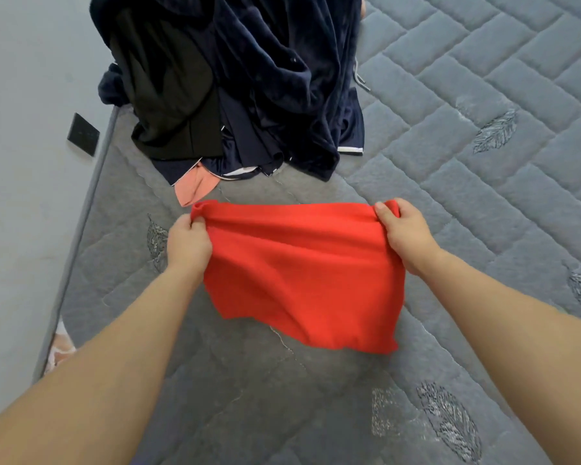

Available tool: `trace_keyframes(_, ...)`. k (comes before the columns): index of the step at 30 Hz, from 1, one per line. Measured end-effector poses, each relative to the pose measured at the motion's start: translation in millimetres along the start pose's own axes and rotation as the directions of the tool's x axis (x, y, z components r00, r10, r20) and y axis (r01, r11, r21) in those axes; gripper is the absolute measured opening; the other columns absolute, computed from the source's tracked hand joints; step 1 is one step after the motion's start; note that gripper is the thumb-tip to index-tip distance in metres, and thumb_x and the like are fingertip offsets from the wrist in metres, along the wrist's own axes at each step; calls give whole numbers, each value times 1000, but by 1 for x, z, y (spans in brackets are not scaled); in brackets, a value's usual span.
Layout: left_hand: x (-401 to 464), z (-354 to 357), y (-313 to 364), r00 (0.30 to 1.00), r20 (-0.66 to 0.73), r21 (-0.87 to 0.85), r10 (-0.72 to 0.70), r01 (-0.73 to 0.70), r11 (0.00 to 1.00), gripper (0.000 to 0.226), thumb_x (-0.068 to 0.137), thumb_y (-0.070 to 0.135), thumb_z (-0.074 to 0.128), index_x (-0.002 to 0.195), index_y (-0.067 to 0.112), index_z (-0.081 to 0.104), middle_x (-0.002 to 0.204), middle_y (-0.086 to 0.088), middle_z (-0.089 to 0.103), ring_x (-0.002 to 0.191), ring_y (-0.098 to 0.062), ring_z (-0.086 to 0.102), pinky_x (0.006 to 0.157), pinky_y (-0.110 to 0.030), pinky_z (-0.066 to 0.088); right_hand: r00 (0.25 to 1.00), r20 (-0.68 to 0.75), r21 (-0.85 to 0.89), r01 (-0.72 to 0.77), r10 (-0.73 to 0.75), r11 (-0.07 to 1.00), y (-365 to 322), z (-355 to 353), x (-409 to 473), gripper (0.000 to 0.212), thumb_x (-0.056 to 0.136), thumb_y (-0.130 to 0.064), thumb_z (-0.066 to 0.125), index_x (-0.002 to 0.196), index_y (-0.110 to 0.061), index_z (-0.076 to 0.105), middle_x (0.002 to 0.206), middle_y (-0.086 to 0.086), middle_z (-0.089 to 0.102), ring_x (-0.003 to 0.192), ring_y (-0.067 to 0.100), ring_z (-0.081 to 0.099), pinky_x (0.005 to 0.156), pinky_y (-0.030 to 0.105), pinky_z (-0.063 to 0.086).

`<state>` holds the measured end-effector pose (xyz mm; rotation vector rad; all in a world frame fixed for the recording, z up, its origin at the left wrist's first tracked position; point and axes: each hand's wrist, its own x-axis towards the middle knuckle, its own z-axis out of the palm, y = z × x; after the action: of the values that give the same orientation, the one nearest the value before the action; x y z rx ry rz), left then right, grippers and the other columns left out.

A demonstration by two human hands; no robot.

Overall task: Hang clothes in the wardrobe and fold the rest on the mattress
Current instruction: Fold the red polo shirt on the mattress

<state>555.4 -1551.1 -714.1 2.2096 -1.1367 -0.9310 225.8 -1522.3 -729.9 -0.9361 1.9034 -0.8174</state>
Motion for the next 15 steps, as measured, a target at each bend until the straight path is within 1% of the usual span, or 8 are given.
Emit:
trace_keyframes(2, 26, 24, -6, 998, -11, 131, 54, -52, 990, 30, 104, 24, 41, 100, 0, 59, 109, -26, 64, 102, -39, 58, 79, -40, 37, 995, -86, -140, 45, -57, 989, 2, 5, 26, 35, 99, -42, 50, 81, -13, 55, 75, -2, 55, 79, 20, 52, 70, 33, 35)
trace_keyframes(4, 42, 49, -19, 997, -4, 241, 79, -76, 968, 34, 105, 31, 39, 101, 1, 55, 113, -30, 62, 108, -46, 56, 80, -43, 37, 988, -129, -288, 43, -83, 957, 13, 12, 48, 40, 99, -51, 42, 77, -18, 46, 74, -2, 55, 82, 27, 54, 69, 34, 31)
trace_keyframes(6, 51, 70, -34, 995, -58, 360, 86, -60, 931, 41, 106, 39, 36, 106, 2, 54, 112, -31, 63, 107, -49, 57, 79, -46, 39, 981, -178, -438, -11, -74, 899, 30, 26, 64, 46, 99, -58, 34, 87, -14, 43, 88, 11, 63, 90, 37, 58, 69, 37, 32)
trace_keyframes(8, 53, 83, -44, 982, -145, 406, 119, -50, 913, 43, 105, 43, 35, 107, 4, 54, 107, -29, 65, 102, -49, 59, 73, -44, 35, 964, -248, -563, -62, -97, 824, 44, 41, 72, 51, 99, -60, 29, 103, -11, 41, 100, 23, 65, 94, 44, 60, 69, 42, 32)
trace_keyframes(10, 52, 85, -45, 975, -183, 352, 128, -57, 934, 43, 104, 45, 37, 109, 6, 53, 108, -25, 66, 103, -46, 60, 72, -42, 33, 945, -299, -592, -73, -135, 803, 47, 51, 73, 55, 99, -60, 27, 119, -10, 38, 104, 25, 65, 94, 47, 61, 69, 43, 32)
trace_keyframes(11, 52, 82, -46, 978, -181, 273, 103, -51, 961, 42, 103, 47, 40, 112, 7, 52, 110, -21, 66, 105, -42, 60, 75, -41, 35, 940, -311, -562, -63, -141, 824, 46, 52, 69, 55, 99, -60, 28, 125, -12, 36, 109, 23, 65, 96, 45, 61, 71, 43, 34)
trace_keyframes(13, 43, 70, -51, 991, -128, 36, 35, -30, 999, 39, 100, 51, 45, 112, 14, 48, 107, -5, 64, 103, -28, 59, 78, -32, 35, 933, -327, -409, 3, -149, 912, 47, 48, 51, 54, 98, -58, 32, 129, -15, 35, 125, 15, 58, 106, 38, 58, 81, 43, 41)
trace_keyframes(15, 18, 48, -63, 996, -94, -91, 3, -11, 996, 40, 95, 56, 50, 105, 18, 46, 94, 8, 59, 94, -19, 57, 73, -26, 33, 914, -382, -234, 44, -133, 971, 52, 41, 20, 55, 97, -54, 39, 131, -10, 38, 130, 15, 52, 114, 33, 54, 93, 42, 41)
